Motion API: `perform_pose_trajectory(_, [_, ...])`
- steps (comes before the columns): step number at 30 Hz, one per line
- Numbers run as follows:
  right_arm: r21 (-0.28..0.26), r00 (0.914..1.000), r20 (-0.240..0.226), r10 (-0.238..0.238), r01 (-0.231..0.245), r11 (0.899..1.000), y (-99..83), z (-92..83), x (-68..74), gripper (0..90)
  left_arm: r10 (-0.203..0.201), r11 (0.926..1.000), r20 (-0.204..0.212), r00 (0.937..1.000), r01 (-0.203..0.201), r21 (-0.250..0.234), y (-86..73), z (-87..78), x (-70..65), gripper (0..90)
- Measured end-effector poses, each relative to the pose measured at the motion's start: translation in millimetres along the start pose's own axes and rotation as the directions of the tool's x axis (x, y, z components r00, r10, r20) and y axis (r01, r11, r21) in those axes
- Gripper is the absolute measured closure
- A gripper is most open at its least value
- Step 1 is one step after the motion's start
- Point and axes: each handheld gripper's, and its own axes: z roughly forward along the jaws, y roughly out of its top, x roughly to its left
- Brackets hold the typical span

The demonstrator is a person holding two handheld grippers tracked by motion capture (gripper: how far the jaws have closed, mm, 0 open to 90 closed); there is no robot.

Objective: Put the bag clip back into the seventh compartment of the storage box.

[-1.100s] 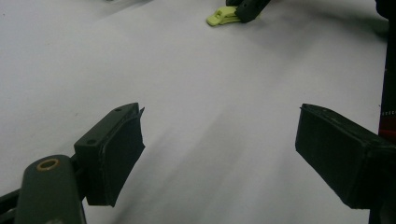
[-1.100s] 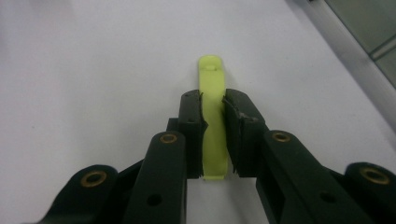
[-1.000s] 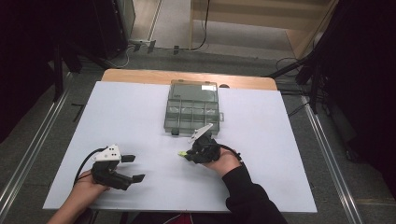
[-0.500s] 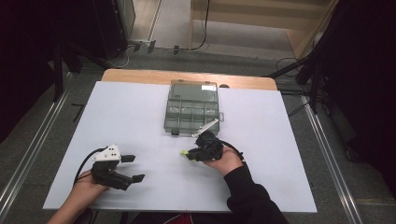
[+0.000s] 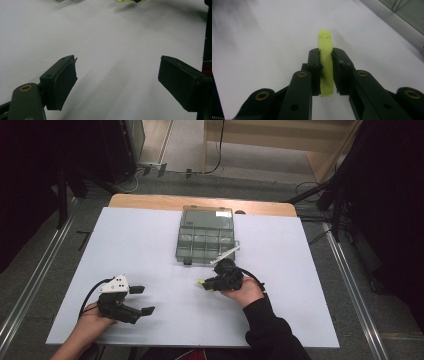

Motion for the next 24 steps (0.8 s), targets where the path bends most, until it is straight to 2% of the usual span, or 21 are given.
perform_pose_trajectory(24, [-0.036,0.9956,0.047,0.081,-0.079,0.996,-5.3,-26.0,-17.8,78.3,0.001,1.0,0.001,1.0,-0.001,-0.001,0.2,0.0,-0.3,14.8])
